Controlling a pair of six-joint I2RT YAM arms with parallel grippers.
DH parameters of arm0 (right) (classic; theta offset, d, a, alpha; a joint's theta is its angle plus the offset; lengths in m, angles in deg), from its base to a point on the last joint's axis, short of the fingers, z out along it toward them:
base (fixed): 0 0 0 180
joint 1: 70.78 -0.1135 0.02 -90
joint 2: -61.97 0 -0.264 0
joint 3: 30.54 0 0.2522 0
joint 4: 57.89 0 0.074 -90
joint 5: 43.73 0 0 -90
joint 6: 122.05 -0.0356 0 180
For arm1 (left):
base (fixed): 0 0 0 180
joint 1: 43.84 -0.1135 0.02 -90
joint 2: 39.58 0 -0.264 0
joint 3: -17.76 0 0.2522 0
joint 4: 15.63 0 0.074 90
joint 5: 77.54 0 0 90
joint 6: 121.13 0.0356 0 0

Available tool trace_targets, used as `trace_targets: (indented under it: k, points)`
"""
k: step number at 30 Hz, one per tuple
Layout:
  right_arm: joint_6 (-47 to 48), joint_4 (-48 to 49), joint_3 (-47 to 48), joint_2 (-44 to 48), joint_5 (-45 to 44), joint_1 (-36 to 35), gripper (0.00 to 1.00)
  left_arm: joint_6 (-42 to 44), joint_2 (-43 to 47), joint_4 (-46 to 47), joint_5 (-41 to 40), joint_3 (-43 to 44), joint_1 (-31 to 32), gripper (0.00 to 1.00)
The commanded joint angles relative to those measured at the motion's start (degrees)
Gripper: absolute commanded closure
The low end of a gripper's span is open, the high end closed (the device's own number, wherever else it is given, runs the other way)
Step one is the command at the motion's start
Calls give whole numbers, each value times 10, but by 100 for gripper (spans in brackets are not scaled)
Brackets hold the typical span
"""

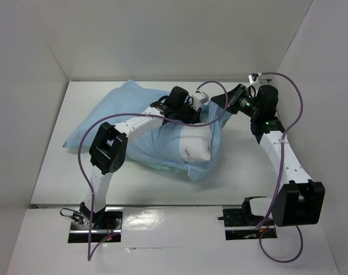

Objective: Put the pillow into the pillowcase

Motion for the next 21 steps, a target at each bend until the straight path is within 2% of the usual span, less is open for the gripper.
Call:
trace_targets:
  k: [1,6,7,11,14,16,19,21]
  points:
    - [-39,277,98,69,23,19,100,-28,-67,-215,15,-68,1,100]
    - [79,70,29,130,3,13,100,-75,-11,-195,-3,-36,-5,100]
    - [96,0,9,153,-3,13,100,-81,-3,-195,-10,-29,-5,100]
    - [146,-144,-33,185,-34,13,100,-121,27,-190,-36,12,-10,100]
    - [168,-226,-71,191,-63,13,100,-143,46,-174,-45,30,-10,100]
    - [168,-245,-93,185,-63,13,100,-165,52,-164,-51,37,-10,100]
    - [180,-260,-115,162,-45,13,65,-178,57,-157,-56,43,-10,100]
    - [186,-297,-95,157,-82,13,61,-185,57,-157,-56,48,-10,100]
